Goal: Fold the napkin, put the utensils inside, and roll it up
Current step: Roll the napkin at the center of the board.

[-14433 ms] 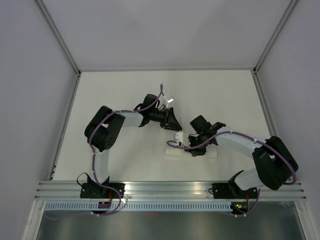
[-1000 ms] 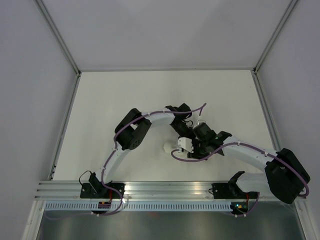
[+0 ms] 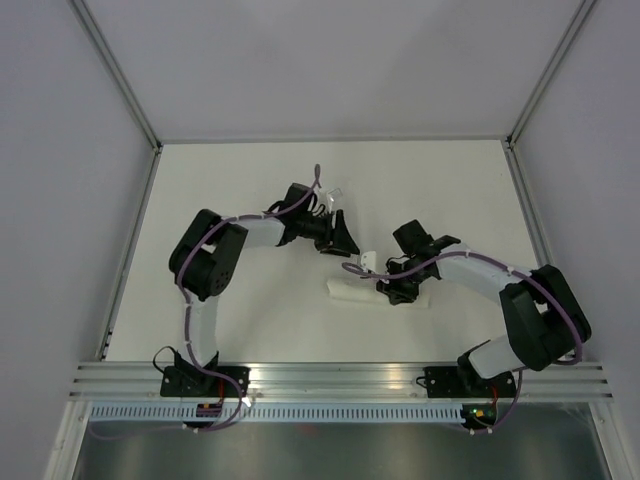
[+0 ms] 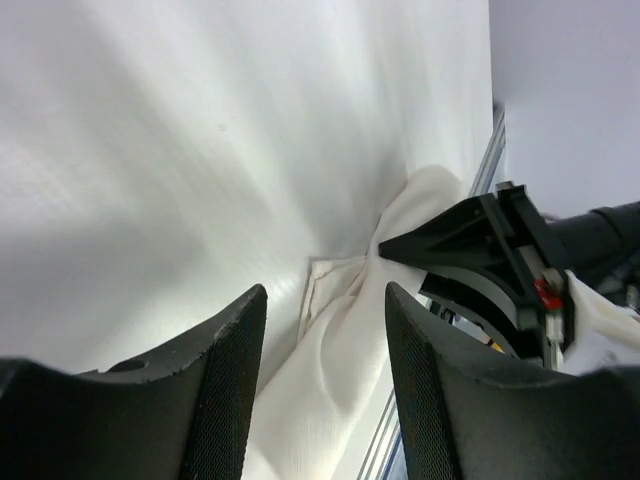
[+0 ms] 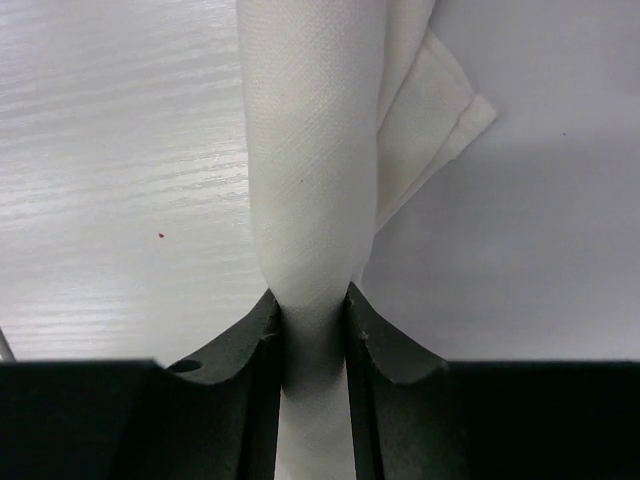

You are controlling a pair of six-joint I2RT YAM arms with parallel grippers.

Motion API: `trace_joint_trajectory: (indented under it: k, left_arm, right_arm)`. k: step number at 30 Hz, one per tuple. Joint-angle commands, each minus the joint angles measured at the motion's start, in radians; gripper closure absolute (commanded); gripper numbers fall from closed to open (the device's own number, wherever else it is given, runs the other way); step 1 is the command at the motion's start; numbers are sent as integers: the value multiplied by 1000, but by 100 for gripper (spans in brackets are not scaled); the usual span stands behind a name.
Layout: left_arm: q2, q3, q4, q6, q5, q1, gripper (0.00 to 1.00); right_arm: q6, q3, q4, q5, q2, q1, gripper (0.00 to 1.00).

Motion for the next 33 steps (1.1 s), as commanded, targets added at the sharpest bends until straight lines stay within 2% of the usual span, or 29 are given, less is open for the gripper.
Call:
trace_joint_trajectory:
  k: [1, 5, 11, 13, 16, 18, 21, 26, 30, 33]
  left_arm:
    - [-169, -137, 294, -175, -179, 56, 43]
    - [-326, -291, 428, -160, -386, 81, 43]
    - [-530, -424, 440, 21, -581, 46, 40]
    - [-570, -463, 451, 124, -622, -2, 39]
    - [-636, -481, 426, 365, -740, -106, 36]
    - [-645, -483, 406, 452, -782, -193, 33]
    - [-633, -480, 397, 561, -813, -266, 27]
    - [-561, -408, 299, 743, -811, -359, 26]
    - [-507, -386, 288, 807, -811, -410, 25]
    - [-436, -320, 203, 856, -781, -444, 25]
  right_arm:
    - [-108, 94, -177, -131, 89, -56, 92]
    - [-183, 203, -307, -213, 244, -107, 91]
    - [-285, 441, -532, -266, 473, -182, 91]
    - [-295, 481, -559, -266, 514, -197, 91]
    - [-300, 565, -628, -269, 591, -210, 91]
    - [-303, 593, -649, -267, 617, -216, 91]
    - [-299, 631, -669, -263, 660, -217, 90]
    - [-286, 667, -679, -260, 705, -222, 90]
    - [-276, 682, -682, -261, 718, -228, 89]
    - [-271, 685, -682, -251, 726, -228, 89]
